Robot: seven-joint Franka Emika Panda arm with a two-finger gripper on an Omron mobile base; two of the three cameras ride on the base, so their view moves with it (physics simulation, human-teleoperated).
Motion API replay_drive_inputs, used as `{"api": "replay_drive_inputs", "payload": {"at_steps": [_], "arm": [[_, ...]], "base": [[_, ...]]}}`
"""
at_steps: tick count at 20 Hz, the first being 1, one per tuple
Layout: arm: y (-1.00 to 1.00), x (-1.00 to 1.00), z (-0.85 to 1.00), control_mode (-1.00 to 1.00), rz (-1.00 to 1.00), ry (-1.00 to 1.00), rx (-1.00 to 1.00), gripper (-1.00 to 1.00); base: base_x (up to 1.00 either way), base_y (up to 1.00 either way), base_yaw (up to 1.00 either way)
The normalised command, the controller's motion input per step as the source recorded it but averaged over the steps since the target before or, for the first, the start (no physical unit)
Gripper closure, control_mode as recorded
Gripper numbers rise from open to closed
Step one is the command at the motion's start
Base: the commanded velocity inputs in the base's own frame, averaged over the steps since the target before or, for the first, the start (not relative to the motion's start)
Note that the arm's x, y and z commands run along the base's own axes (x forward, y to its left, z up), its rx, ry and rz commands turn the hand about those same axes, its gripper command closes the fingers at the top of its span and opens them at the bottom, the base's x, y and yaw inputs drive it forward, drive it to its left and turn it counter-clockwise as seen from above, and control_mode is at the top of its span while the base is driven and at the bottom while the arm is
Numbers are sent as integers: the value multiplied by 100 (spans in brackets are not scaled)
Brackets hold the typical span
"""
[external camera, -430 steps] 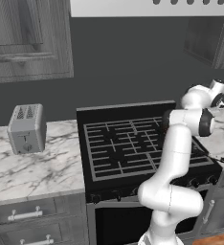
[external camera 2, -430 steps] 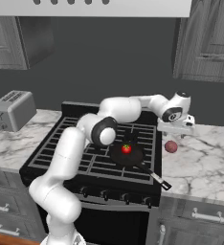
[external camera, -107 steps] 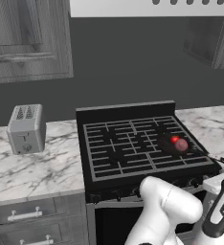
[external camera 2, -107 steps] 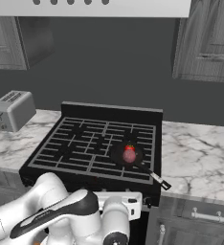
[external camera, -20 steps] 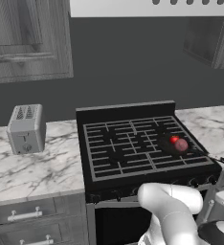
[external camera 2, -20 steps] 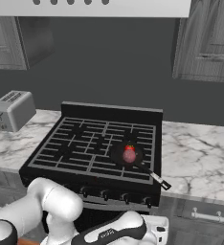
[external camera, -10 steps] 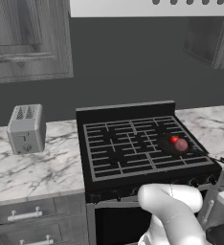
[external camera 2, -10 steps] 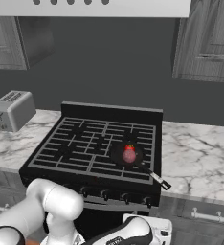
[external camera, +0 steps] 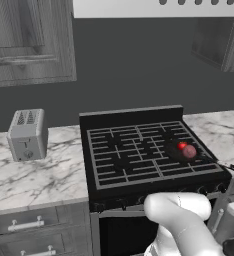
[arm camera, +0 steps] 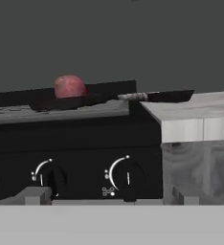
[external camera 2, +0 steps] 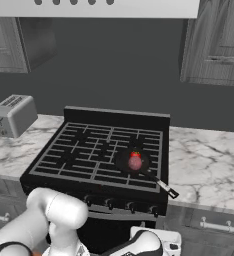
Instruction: Place the pan on the front right burner on the stove. Then place the tomato and the onion in the pan and turn on the front right burner.
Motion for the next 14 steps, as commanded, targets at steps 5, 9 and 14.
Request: {"api": "replay_drive_inputs", "payload": {"at_steps": [5,9,14], "arm": [[0,13,-20,-100,0,0,0,-100],[0,23,-1,-100,0,0,0,-100],[-1,42,0,-100,0,0,0,-100]], "base": [[0,0,0],[0,0,0],[0,0,0]]}}
